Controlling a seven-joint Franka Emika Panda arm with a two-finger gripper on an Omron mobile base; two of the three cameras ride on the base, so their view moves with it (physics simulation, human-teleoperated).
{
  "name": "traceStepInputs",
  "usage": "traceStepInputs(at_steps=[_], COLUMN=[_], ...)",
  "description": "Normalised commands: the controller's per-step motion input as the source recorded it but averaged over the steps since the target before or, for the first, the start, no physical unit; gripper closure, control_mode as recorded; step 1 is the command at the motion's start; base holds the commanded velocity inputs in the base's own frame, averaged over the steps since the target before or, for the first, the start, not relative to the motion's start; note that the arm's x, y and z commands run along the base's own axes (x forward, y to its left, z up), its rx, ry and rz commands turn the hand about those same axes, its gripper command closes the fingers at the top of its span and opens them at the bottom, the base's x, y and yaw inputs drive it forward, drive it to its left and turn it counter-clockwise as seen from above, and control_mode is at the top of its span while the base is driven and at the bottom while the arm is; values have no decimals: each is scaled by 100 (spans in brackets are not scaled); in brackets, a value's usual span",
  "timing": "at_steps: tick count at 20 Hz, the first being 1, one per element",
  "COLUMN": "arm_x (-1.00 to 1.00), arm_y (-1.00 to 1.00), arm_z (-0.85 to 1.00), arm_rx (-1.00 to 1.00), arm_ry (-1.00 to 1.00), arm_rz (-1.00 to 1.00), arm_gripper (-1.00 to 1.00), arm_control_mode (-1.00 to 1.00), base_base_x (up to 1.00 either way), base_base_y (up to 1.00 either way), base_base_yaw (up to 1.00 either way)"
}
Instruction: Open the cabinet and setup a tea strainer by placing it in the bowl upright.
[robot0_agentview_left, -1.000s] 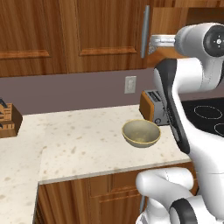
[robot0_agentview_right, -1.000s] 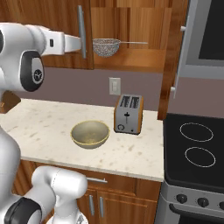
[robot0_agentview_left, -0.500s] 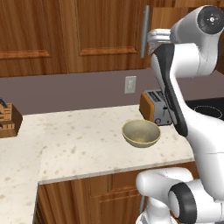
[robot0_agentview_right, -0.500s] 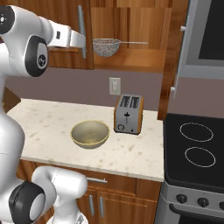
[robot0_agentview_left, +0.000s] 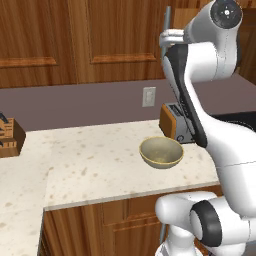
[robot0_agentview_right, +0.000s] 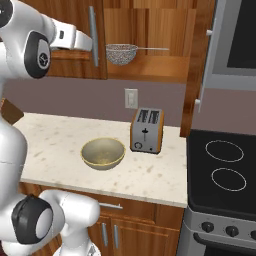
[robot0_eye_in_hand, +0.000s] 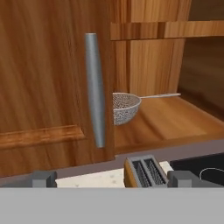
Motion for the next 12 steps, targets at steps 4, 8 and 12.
traceStepInputs(at_steps=[4, 8, 12], arm_x=[41, 38, 41], arm_y=[4, 0, 0], arm_z=[-7, -1, 0], arm_rx=[1, 0, 0], arm_ry=[0, 0, 0], arm_rz=[0, 0, 0], arm_gripper=[-100, -100, -100], arm_control_mode=[-100, -100, -100], base_base_x=[0, 0, 0], base_base_y=[0, 0, 0], base_base_yaw=[0, 0, 0])
